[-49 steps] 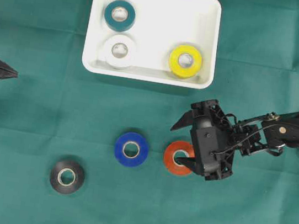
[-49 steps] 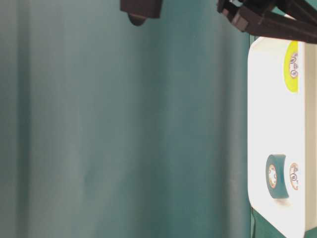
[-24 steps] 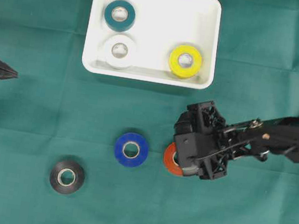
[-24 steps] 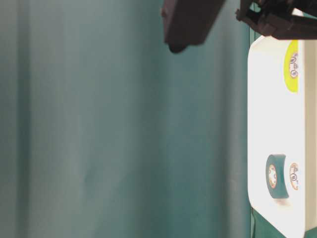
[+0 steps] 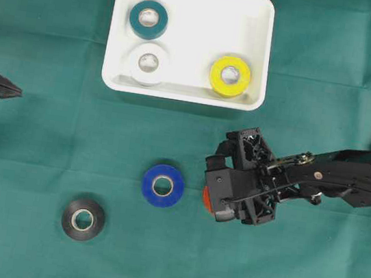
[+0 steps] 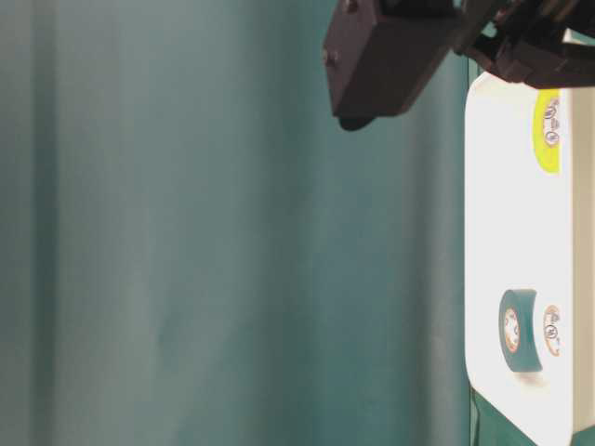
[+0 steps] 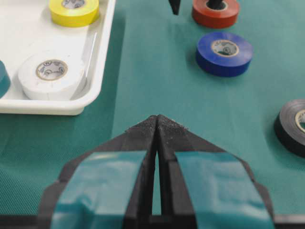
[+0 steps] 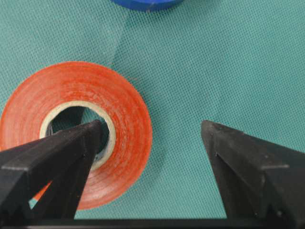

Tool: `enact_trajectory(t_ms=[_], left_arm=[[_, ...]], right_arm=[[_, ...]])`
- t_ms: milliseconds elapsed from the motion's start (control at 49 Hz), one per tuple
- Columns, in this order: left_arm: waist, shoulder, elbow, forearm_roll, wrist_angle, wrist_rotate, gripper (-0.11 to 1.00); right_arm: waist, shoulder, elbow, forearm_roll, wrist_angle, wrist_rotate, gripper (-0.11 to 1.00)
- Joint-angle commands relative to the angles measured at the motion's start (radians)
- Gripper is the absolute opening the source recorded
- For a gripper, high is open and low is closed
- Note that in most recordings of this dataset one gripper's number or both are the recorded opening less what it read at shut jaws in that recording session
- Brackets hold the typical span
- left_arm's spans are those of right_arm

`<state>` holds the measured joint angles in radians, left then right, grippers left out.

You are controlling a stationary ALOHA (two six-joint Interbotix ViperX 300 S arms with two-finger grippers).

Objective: Put the tape into the white case with the right arm.
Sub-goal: 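Move the right gripper down onto the orange-red tape and grasp it, then lift the orange-red tape and carry it to the tray's upper right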

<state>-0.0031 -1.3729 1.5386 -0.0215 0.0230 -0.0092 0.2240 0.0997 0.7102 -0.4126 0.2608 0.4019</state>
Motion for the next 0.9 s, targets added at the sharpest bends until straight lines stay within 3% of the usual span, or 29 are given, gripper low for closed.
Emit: enact_trajectory(t_ms=[0,163,327,429,878], left_arm=[[-0.002,0.008,-0.011,-0.002,-0.009,0.000,0.00],[-0.002,0.008,-0.011,-0.002,-0.011,0.000,0.00],[-0.002,0.008,-0.011,-0.002,-0.011,0.000,0.00],[-0.002,0.008,-0.011,-0.002,-0.011,0.000,0.00],[-0.002,0.008,-0.011,-0.002,-0.011,-0.002,0.00]], right_arm=[[0.003,0.000,-0.018,0.000,-0.003,-0.002,0.66],[0.002,0.012,-0.025,0.000,-0.003,-0.002,0.59],[0.003,0.012,-0.028,0.000,0.000,-0.002,0.17],[0.003,0.012,-0.037,0.003,0.003,-0.002,0.02],[0.018,-0.018,-0.066,0.005,0.051,-0.002,0.02]])
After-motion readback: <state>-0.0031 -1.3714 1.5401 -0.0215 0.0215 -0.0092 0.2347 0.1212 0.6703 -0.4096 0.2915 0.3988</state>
